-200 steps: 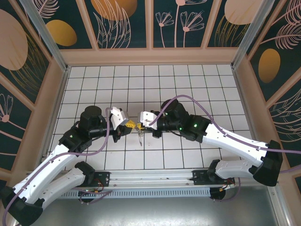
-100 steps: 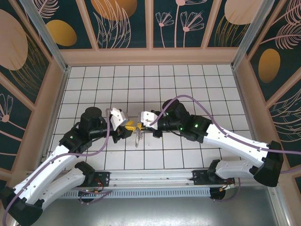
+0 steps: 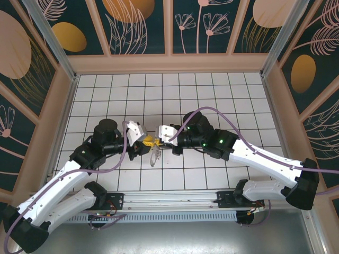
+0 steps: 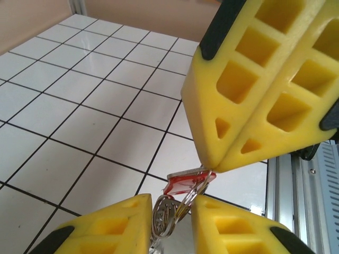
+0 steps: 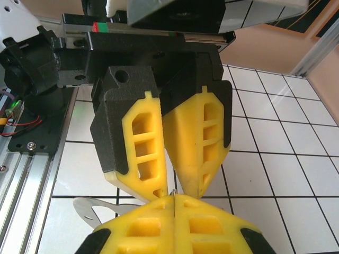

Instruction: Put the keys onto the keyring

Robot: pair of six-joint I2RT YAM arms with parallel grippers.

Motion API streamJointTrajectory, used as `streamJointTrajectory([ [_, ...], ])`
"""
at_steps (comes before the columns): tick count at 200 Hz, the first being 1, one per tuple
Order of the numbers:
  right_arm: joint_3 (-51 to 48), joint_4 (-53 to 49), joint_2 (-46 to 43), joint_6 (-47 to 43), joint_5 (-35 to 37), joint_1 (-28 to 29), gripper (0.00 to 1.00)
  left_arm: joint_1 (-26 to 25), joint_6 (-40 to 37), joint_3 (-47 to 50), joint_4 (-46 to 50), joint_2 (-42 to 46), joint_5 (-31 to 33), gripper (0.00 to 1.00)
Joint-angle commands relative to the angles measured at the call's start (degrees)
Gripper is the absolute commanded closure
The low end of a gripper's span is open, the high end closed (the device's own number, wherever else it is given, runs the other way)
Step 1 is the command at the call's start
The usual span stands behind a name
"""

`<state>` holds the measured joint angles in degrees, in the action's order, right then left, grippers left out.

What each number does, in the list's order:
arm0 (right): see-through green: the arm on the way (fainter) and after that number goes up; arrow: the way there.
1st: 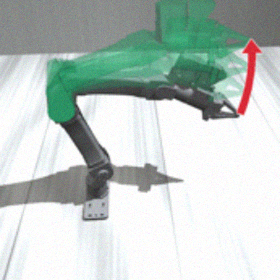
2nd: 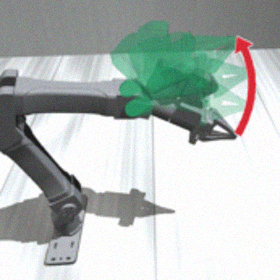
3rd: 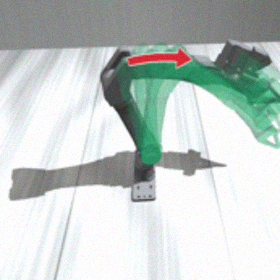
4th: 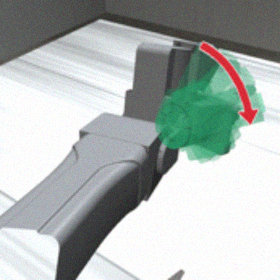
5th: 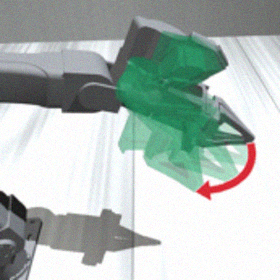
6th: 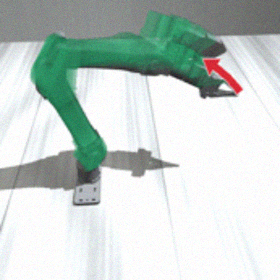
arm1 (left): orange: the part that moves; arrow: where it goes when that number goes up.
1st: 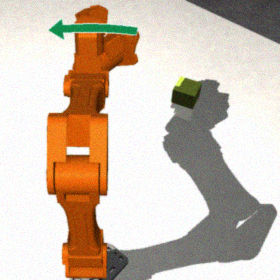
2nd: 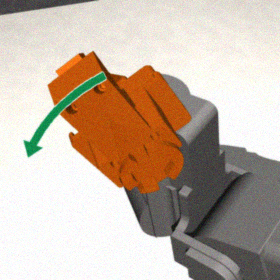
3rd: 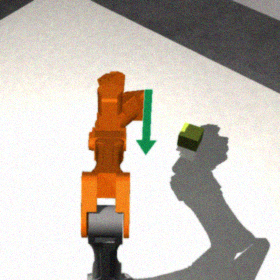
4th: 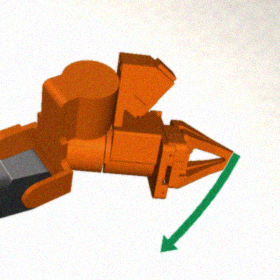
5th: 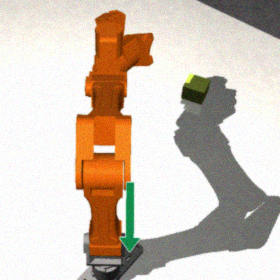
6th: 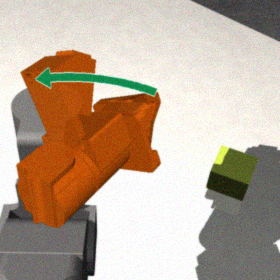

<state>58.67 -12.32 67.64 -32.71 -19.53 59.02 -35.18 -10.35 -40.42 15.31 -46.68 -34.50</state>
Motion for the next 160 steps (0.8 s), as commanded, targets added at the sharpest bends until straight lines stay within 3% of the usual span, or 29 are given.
streamJointTrajectory([
  [1,0.56,1.90,-1.58,-0.60,-0.97,-0.05,1.00,-0.25,-0.88,0.09,-2.35,-0.51,-2.21,0.77],
  [65,0.50,2.07,-1.56,-0.34,-0.60,-0.04,1.00,-0.61,-0.90,0.52,-2.92,-0.44,-3.29,0.88],
  [99,0.15,2.45,-1.89,-0.24,-0.18,-0.04,1.00,-0.60,-0.91,0.79,-3.07,0.07,-3.47,1.00],
  [160,-2.57,3.69,-4.12,1.93,1.19,-0.05,1.00,-0.59,-1.16,1.43,-4.06,1.93,-3.12,1.00],
])
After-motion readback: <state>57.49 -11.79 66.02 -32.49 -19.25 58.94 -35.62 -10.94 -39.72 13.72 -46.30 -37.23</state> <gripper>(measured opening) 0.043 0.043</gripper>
